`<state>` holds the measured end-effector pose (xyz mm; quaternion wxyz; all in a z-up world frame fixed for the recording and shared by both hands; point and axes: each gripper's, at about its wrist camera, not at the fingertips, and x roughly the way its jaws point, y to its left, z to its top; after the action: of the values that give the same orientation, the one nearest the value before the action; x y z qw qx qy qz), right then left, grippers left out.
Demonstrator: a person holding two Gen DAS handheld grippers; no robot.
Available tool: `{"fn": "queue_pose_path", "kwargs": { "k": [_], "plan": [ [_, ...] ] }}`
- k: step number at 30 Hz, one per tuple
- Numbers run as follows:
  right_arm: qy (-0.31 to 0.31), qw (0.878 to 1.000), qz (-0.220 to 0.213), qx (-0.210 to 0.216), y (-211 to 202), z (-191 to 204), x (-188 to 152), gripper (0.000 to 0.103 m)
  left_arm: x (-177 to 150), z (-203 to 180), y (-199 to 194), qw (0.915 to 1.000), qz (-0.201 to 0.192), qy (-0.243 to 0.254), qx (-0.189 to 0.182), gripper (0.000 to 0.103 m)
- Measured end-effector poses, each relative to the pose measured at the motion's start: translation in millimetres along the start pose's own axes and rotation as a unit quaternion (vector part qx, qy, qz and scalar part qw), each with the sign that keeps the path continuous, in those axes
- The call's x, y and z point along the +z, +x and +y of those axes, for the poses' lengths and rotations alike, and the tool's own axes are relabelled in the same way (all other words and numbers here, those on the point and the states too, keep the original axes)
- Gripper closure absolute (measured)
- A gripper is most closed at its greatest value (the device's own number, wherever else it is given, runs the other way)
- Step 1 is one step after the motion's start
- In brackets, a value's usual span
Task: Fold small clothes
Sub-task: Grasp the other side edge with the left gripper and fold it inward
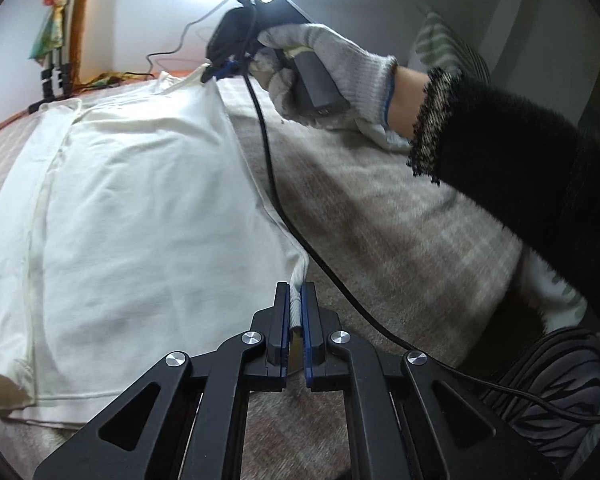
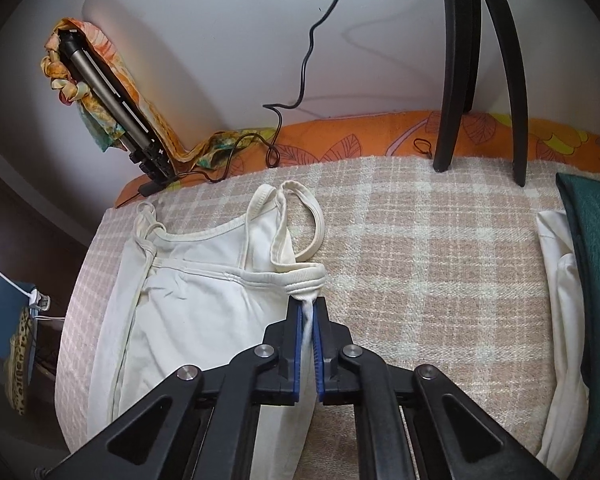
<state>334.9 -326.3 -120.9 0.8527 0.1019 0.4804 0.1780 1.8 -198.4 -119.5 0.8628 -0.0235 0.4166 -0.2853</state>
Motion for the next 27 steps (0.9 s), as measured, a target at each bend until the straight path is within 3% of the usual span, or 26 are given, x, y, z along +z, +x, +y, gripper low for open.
{"fn": "queue_pose_path", "kwargs": {
  "k": [15,27],
  "plan": [
    [-0.003,0.999,-0.016,-0.029,1,64,15,0.101,-7,57,-40,0.9966,-0.040,-0.071,0.014,0.099],
    [-0.057,0.997,0.006,-0.042,47,139,26,0.101,-27,103,-57,0.9921,-0.049,-0.110,0.034,0.099]
  ]
}}
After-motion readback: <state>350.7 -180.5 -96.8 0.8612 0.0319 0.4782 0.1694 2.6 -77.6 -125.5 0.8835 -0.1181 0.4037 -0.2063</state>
